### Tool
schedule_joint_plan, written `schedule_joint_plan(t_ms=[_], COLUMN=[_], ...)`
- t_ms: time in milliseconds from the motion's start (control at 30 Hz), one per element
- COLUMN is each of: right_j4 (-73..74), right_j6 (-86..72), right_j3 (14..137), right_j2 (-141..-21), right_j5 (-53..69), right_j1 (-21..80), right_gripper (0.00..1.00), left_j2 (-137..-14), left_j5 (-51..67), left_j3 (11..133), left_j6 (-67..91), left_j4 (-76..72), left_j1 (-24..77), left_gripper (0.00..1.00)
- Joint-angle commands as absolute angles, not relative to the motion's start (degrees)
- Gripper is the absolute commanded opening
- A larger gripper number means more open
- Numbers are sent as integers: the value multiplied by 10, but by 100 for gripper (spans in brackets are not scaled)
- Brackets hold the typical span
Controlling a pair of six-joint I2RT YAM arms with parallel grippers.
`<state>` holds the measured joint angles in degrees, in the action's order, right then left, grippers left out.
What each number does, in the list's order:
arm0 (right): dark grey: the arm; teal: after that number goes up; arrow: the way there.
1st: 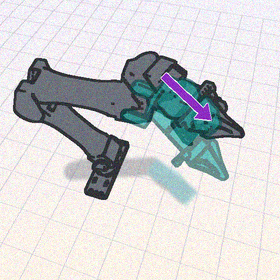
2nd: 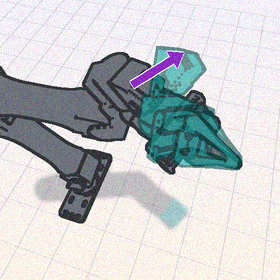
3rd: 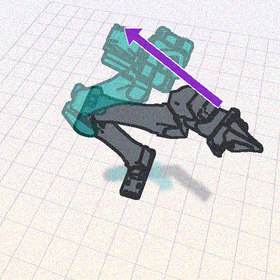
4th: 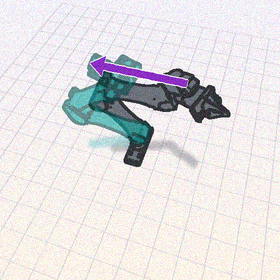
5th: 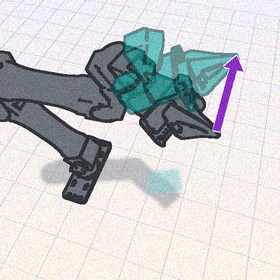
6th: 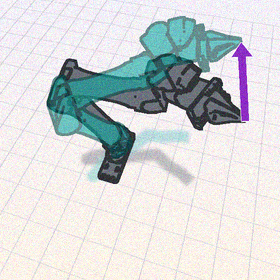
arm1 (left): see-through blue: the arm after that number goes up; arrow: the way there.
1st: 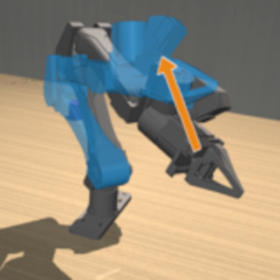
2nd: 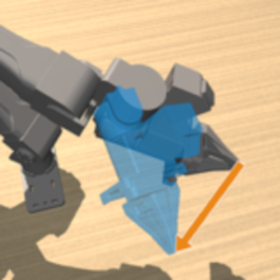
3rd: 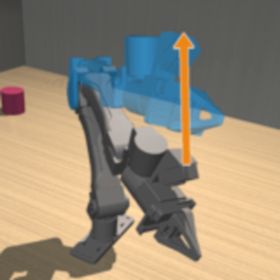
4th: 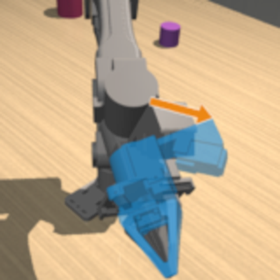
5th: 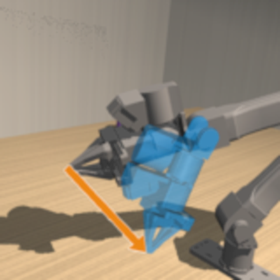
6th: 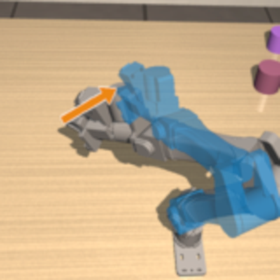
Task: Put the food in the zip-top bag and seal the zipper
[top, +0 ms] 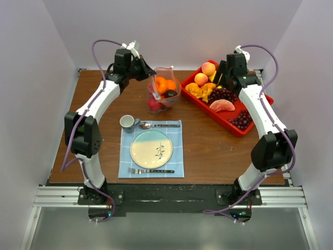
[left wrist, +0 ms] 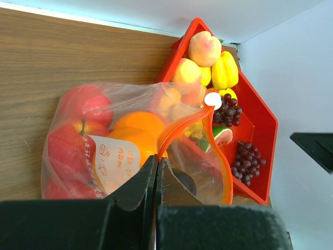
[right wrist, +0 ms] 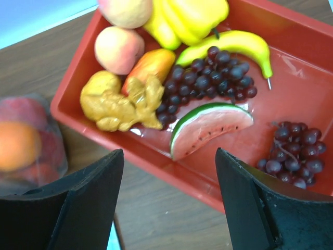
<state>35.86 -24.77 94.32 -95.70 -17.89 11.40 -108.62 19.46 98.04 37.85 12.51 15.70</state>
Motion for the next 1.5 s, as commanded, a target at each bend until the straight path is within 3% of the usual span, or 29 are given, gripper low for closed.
schedule_joint_plan(t_ms=[0, 367, 567, 833, 1467], right_j4=[282, 202, 103, 131, 33], right_j6=[-243, -256, -306, -393, -555], right_j3=[935, 1034, 1058, 1193, 1219], right_j2=[-998, -1149, -1194, -1308, -1374], right_j5=[-89, -19, -39, -71, -118], right_j1=[87, 62, 62, 63, 70], right_gripper=[74, 72, 83, 98, 99], left_j2=[-1060, -1069, -1077, -1090, -1115], left_j5=[192, 191, 190, 186, 183], left_j3=[1008, 1027, 1044, 1056, 1106], left_j6=[365, 359, 360, 363, 357], left_j4=[114, 126, 129, 128, 147], left_j1=[152, 152, 152, 152, 152], left_gripper=[0, 0, 0, 0, 0])
